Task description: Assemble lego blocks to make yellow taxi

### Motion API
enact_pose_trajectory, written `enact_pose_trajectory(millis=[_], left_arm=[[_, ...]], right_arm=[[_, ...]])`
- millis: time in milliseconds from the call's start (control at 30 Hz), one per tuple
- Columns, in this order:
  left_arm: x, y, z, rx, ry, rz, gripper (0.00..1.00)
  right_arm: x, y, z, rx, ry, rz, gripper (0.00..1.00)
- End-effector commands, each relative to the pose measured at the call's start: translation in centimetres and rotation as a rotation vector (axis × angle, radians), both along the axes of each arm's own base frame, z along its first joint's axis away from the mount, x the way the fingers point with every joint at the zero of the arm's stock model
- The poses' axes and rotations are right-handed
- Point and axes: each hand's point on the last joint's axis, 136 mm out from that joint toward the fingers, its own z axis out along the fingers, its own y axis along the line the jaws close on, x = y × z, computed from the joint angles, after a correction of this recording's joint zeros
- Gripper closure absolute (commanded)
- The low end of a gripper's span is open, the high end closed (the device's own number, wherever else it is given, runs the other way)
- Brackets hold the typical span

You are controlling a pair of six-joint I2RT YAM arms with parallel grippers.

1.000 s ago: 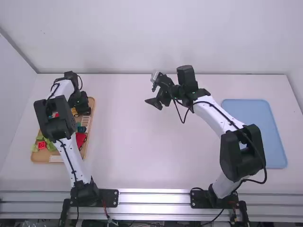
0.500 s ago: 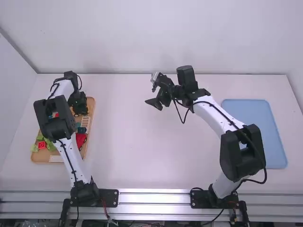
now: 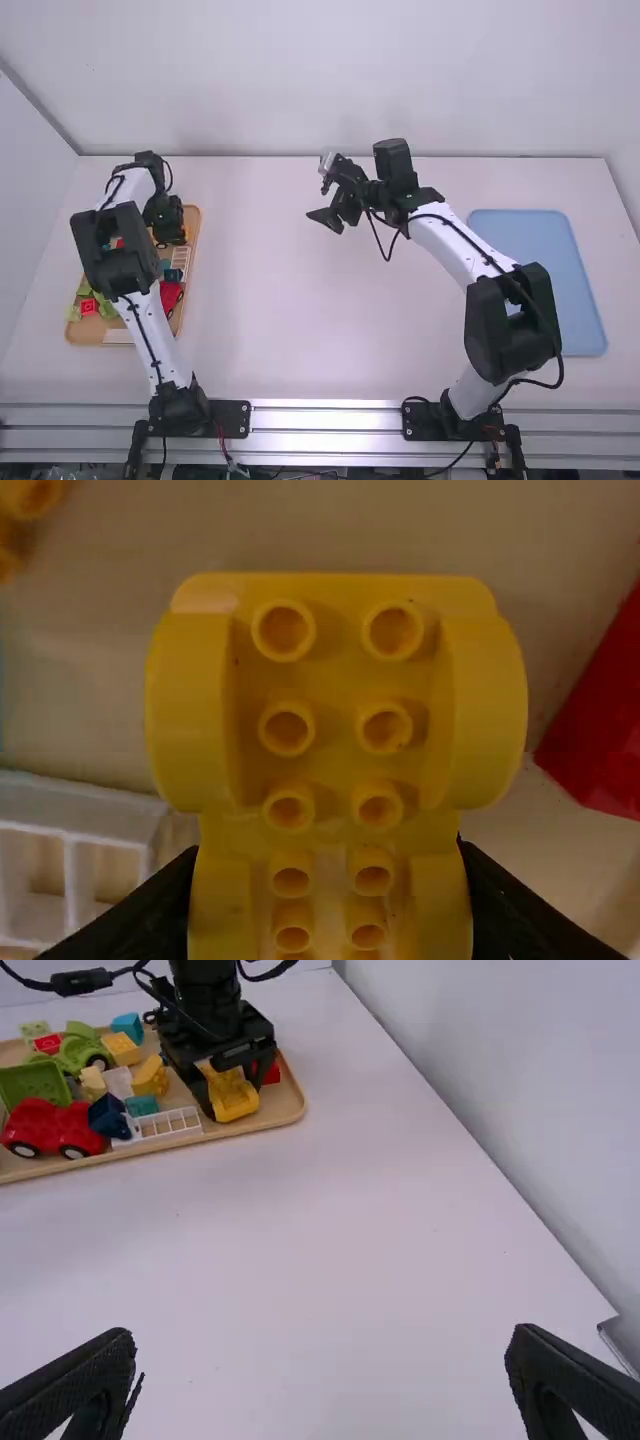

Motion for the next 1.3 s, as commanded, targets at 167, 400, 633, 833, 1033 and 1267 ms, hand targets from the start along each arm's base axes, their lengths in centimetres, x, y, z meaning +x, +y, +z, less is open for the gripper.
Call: enact_pose_trajectory(millis=[167, 400, 633, 833, 1033, 1267], left_arm=[[-0.4, 2.0, 5.2, -0.035, 0.002, -0.233, 0.65], [2.9, 0.1, 9.4, -0.004, -0.148, -0.905, 0.84], [1.5, -2.4, 9.8, 0.1, 0.084, -1.048, 0.93], [2.0, -9.0, 9.3, 0.037, 0.066, -1.259, 0.98], [1.4, -14.6, 8.5, 0.156, 0.098, -1.447, 0.98], [-0.8, -24.9, 8.4, 0.208, -0.17, -2.152, 0.98]], right_arm=[[1.0, -0.6, 0.6, 0.012, 0.0, -0.02, 0.01], [1.0, -0.6, 0.6, 0.013, -0.003, -0.02, 0.01], [1.0, -0.6, 0.6, 0.012, 0.001, -0.02, 0.01], [1.4, -1.3, 0.7, 0.019, 0.014, -0.045, 0.02], [2.5, -2.8, 0.9, 0.035, 0.034, -0.098, 0.01], [3.5, -4.9, 1.0, 0.039, 0.036, -0.144, 0.01]])
